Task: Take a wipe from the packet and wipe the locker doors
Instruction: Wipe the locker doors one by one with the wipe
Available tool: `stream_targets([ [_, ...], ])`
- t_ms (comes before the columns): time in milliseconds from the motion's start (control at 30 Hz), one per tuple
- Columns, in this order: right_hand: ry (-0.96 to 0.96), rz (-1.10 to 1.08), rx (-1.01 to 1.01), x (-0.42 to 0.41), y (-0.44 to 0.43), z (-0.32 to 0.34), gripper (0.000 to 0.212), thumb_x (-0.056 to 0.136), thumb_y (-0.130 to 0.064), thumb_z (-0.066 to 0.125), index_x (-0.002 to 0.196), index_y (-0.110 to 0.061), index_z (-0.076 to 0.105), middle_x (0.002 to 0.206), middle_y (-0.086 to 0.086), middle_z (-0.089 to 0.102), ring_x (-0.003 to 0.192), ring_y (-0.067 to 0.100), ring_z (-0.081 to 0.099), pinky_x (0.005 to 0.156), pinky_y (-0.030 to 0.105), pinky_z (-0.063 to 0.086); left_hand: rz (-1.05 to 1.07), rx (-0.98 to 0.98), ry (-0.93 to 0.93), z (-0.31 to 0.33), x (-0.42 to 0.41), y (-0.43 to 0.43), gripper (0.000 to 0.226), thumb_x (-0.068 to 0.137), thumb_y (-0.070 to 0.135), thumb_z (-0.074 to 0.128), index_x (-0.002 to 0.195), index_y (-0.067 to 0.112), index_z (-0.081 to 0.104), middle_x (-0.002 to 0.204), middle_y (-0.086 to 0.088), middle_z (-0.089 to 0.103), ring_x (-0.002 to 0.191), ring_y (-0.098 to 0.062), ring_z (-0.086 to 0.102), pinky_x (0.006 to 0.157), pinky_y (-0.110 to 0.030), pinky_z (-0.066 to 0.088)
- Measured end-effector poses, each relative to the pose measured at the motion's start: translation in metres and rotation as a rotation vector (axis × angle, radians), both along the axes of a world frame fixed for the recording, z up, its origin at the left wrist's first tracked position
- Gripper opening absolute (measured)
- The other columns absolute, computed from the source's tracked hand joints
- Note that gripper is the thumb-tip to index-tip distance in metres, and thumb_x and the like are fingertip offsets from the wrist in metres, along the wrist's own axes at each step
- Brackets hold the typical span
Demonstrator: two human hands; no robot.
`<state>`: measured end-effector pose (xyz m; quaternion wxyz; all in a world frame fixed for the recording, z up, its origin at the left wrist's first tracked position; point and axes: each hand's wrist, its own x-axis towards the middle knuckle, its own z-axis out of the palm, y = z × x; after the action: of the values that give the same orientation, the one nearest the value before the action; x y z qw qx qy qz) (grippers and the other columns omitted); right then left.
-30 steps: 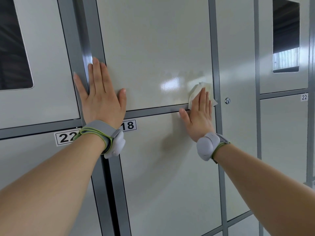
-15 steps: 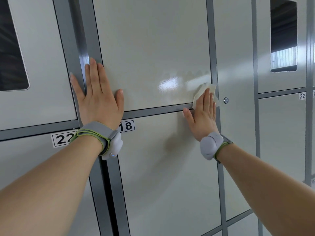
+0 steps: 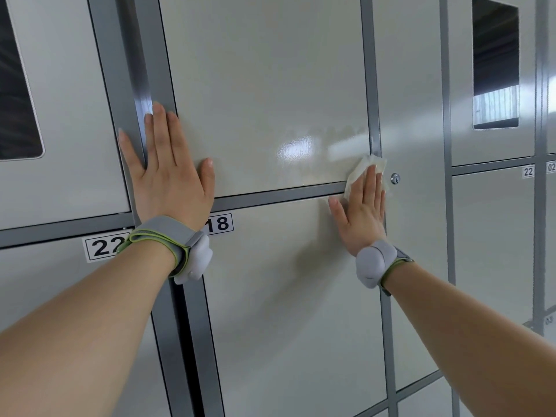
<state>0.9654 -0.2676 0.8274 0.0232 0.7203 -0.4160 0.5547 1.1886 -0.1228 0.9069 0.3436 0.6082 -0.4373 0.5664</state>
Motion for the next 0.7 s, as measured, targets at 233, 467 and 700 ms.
stream_targets([
  [233, -0.08, -0.004, 0.073, -0.002, -0.005, 0.041, 0.075, 0.097, -0.05, 0.03, 0.15, -0.011, -0.004, 0.157, 0.009, -0.016, 0.144, 0.021, -0.017, 0.117, 0.036, -0.01, 0.01, 0.002, 0.01, 0.0, -0.001, 0.001, 0.069, 0.094, 0.035, 0.029, 0.146, -0.007, 0.013, 0.156, -0.022, 0.009, 0.145, -0.031, 0.009, 0.114, -0.054, -0.004],
  [467, 0.106, -0.023, 0.032, -0.001, 0.005, -0.012, 0.087, 0.092, -0.06, 0.027, 0.148, -0.007, -0.012, 0.155, 0.011, -0.021, 0.143, 0.023, -0.022, 0.115, 0.034, -0.015, -0.003, 0.011, 0.006, 0.001, -0.001, 0.001, 0.068, 0.097, 0.03, 0.039, 0.146, -0.007, 0.012, 0.156, -0.022, 0.007, 0.145, -0.031, 0.007, 0.114, -0.054, -0.004],
  [700, 0.077, -0.002, 0.105, -0.006, 0.009, 0.008, 0.081, 0.096, -0.05, 0.034, 0.149, -0.008, -0.01, 0.156, 0.012, -0.02, 0.143, 0.023, -0.02, 0.116, 0.036, -0.01, -0.015, 0.025, 0.01, 0.0, -0.001, 0.003, 0.068, 0.097, 0.031, 0.037, 0.147, -0.007, 0.01, 0.156, -0.021, 0.005, 0.145, -0.03, 0.004, 0.114, -0.052, -0.007],
])
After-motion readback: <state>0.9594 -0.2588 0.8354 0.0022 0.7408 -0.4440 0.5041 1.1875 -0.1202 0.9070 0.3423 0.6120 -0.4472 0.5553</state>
